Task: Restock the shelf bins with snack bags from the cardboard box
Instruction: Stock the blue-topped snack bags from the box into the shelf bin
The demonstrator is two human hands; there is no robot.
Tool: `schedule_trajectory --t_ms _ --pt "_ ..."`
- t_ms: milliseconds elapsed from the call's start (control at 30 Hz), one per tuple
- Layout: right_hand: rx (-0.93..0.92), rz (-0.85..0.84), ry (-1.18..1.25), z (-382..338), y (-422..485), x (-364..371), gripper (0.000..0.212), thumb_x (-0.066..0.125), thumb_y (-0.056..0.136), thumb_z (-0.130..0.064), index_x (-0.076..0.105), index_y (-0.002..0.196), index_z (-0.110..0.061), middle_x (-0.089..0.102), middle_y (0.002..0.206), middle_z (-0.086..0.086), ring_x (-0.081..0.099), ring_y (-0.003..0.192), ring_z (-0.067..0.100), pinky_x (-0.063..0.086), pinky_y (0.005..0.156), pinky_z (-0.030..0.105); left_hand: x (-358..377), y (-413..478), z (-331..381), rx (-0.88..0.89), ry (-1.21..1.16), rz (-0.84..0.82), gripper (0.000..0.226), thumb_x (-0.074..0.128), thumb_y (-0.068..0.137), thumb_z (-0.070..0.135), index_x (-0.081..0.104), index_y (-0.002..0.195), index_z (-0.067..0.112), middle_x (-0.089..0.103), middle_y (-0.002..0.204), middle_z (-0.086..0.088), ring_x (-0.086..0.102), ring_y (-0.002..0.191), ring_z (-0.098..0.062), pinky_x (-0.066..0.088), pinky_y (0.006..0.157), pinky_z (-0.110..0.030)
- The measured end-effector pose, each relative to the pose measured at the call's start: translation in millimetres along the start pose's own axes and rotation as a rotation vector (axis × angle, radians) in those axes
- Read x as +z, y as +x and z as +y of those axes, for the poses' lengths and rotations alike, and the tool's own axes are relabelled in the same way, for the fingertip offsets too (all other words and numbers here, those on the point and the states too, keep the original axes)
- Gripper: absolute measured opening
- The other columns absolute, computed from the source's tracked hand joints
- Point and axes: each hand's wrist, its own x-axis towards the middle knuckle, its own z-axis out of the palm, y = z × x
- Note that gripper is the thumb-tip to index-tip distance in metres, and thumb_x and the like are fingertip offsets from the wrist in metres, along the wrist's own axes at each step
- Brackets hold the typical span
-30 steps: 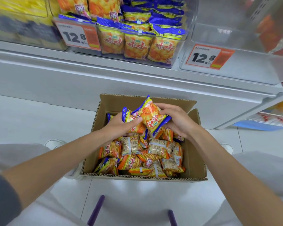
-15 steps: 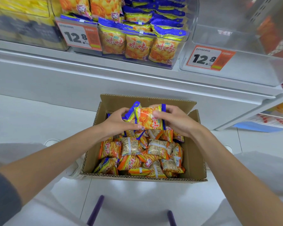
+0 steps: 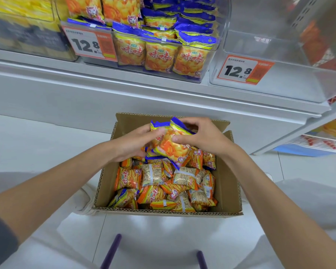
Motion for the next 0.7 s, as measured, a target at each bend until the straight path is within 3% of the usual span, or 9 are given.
schedule_trajectory --t_ms 67,133,200,267,333,433,533,600,700 --pt "-0.025 0.092 0.072 -4.9 0.5 10.1 0.037 0.08 0.077 -0.026 0.066 0.111 -0.02 0.072 0.094 -0.003 0.068 0.084 0.006 0.055 0.073 0.021 7.9 -1.0 0.5 0.024 0.066 -0.022 0.062 0.074 0.074 0.046 0.05 0.129 0.031 0.068 0.118 0.006 0.067 0.106 -0.012 0.055 0.089 -0.038" --pt "-0.053 0.192 0.18 -7.5 2.5 13.6 0.033 0.072 0.083 -0.027 0.064 0.113 -0.014 0.071 0.101 0.0 0.066 0.093 0.008 0.053 0.082 0.024 12.3 0.1 0.9 0.078 0.038 0.033 0.063 0.078 0.071 0.03 0.05 0.128 0.027 0.068 0.116 0.003 0.069 0.101 -0.011 0.057 0.081 -0.029" --pt "-0.005 0.196 0.238 -8.4 4.7 10.2 0.056 0.068 0.081 -0.04 0.053 0.13 -0.02 0.058 0.127 -0.005 0.055 0.117 0.007 0.046 0.095 0.026 10.6 1.8 4.4 0.1 -0.068 0.122 0.068 0.079 0.067 0.029 0.049 0.128 0.023 0.068 0.117 0.001 0.069 0.102 -0.014 0.058 0.084 -0.035" --pt "0.096 0.084 0.275 -8.2 5.5 6.6 0.079 0.072 0.076 -0.04 0.034 0.144 -0.028 0.049 0.131 -0.015 0.048 0.121 0.001 0.041 0.101 0.026 4.7 4.5 10.1 0.115 -0.173 0.138 0.07 0.08 0.068 0.03 0.048 0.13 0.019 0.067 0.12 -0.003 0.068 0.105 -0.017 0.055 0.09 -0.042" --pt "0.131 -0.006 0.302 -7.2 7.4 6.8 0.073 0.073 0.081 -0.026 0.036 0.143 -0.02 0.057 0.128 -0.011 0.057 0.117 0.006 0.047 0.101 0.028 -0.8 7.5 19.4 0.107 -0.25 0.08 0.068 0.079 0.076 0.029 0.048 0.134 0.015 0.066 0.124 -0.009 0.066 0.109 -0.022 0.055 0.091 -0.043" --pt "0.121 0.024 0.305 -16.5 11.9 3.2 0.056 0.072 0.084 -0.022 0.049 0.134 -0.013 0.065 0.122 0.0 0.064 0.111 0.016 0.052 0.095 0.029 -0.1 6.6 37.8 0.13 -0.214 0.045 0.059 0.067 0.083 0.037 0.05 0.134 0.01 0.067 0.12 -0.011 0.066 0.109 -0.023 0.052 0.096 -0.039" --pt "0.108 0.036 0.281 -38.0 16.6 -7.9 0.066 0.079 0.077 -0.031 0.049 0.133 -0.016 0.063 0.126 0.0 0.063 0.112 0.015 0.051 0.096 0.03 3.6 4.5 59.1 0.163 0.002 0.248 0.045 0.057 0.093 0.043 0.047 0.126 0.015 0.068 0.11 -0.001 0.065 0.101 -0.014 0.048 0.093 -0.028" --pt "0.104 0.042 0.277 -59.7 19.0 -15.1 0.074 0.083 0.07 -0.033 0.045 0.132 -0.018 0.063 0.125 0.001 0.063 0.113 0.015 0.052 0.095 0.031 5.2 -1.9 76.6 0.198 0.112 0.365 0.037 0.051 0.095 0.046 0.042 0.122 0.022 0.062 0.114 0.002 0.059 0.103 -0.011 0.045 0.089 -0.028" --pt "0.07 0.048 0.278 -95.9 27.0 -26.8 0.059 0.084 0.071 -0.021 0.05 0.119 -0.023 0.068 0.113 -0.001 0.067 0.101 0.014 0.054 0.083 0.026 3.2 -16.6 107.8 0.283 0.09 0.357 0.065 0.056 0.084 0.049 0.036 0.135 0.013 0.054 0.125 -0.008 0.056 0.106 -0.017 0.043 0.089 -0.03"
